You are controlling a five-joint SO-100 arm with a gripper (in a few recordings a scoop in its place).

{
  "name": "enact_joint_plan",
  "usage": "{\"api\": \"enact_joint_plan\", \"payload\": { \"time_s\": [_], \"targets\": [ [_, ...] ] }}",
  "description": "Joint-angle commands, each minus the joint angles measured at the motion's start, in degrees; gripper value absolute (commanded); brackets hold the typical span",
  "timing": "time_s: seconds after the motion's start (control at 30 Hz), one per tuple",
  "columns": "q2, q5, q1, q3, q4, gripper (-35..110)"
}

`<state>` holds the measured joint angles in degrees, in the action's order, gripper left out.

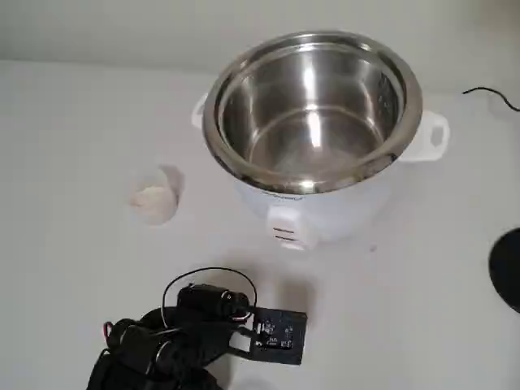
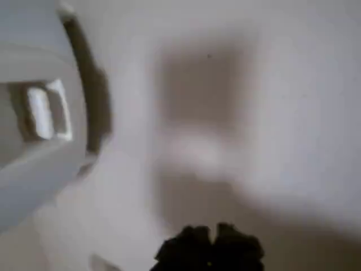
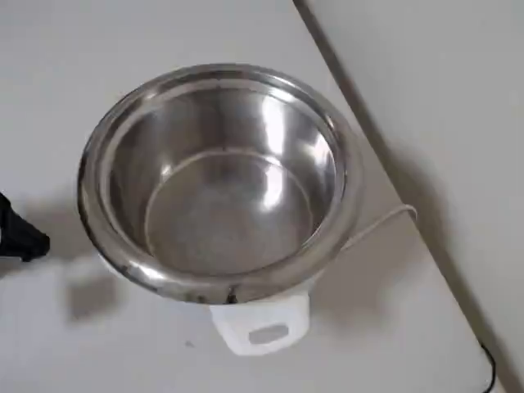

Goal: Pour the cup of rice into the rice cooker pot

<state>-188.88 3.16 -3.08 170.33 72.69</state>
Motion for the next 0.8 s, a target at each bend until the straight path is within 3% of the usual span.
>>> {"api": "enact_joint_plan", "payload": {
  "time_s": [0.0, 0.37, 0.47, 0.6, 0.7, 0.77],
  "targets": [
    [0.44, 1.67, 0.18, -0.44, 2.90, 0],
    [0.44, 1.76, 0.18, -0.44, 2.90, 0],
    [0.44, 6.42, 0.18, -0.35, 2.55, 0],
    [0.44, 31.99, -3.69, 1.93, -0.88, 0],
    [0.44, 38.32, -6.86, 3.87, -5.98, 0],
    [0.44, 54.23, -7.65, 3.96, -8.96, 0]
  ]
}}
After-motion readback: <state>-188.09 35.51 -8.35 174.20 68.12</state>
